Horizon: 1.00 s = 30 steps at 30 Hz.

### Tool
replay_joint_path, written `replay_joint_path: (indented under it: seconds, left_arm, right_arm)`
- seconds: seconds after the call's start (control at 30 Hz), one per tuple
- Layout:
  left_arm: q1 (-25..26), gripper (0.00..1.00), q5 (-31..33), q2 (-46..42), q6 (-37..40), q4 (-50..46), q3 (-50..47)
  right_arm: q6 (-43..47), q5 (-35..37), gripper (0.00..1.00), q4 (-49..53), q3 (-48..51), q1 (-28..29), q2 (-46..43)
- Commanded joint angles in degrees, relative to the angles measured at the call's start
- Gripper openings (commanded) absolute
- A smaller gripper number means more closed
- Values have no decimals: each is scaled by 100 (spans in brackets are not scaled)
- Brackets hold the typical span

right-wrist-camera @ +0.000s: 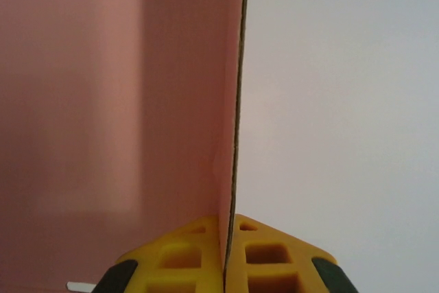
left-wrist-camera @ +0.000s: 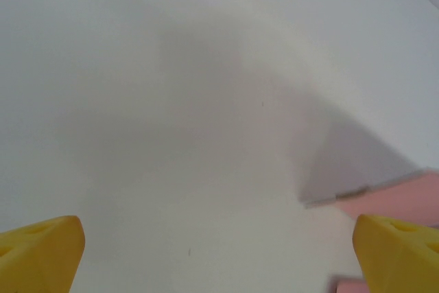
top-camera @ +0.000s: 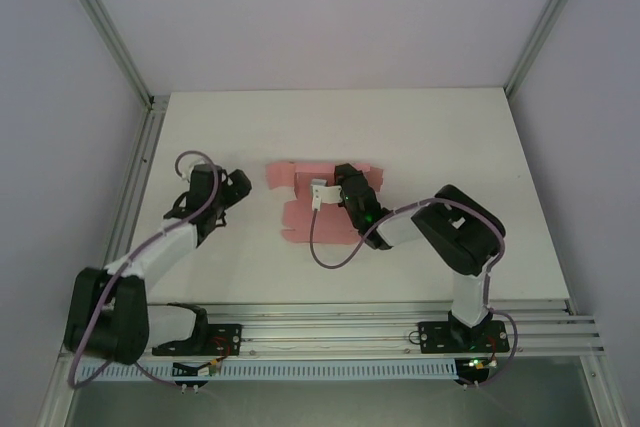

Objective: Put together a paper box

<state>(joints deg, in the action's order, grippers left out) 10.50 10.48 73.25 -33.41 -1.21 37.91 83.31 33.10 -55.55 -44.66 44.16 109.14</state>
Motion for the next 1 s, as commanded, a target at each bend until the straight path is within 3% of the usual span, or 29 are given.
replay_joint_path:
  seconds: [0.0, 0.17, 0.43, 0.63, 0.97]
  left_arm:
    - [-178, 100, 125, 631, 151, 207, 614]
    - [-306, 100, 246, 1787, 235, 263, 1452]
    - [-383, 100, -1054, 3173, 527, 284, 2598]
    - [-365, 100, -1892, 3314, 923, 394, 2586]
    - [-225, 100, -2772, 3089, 986, 1154, 1829]
  right_arm:
    - [119, 105, 0, -532, 98, 52, 140]
    - [-95, 56, 0, -346, 107, 73, 87]
    - [-339, -18, 0, 2, 109, 74, -52]
    - [-384, -12, 0, 91, 90, 75, -48]
    - [-495, 47, 0, 322, 72, 75, -125]
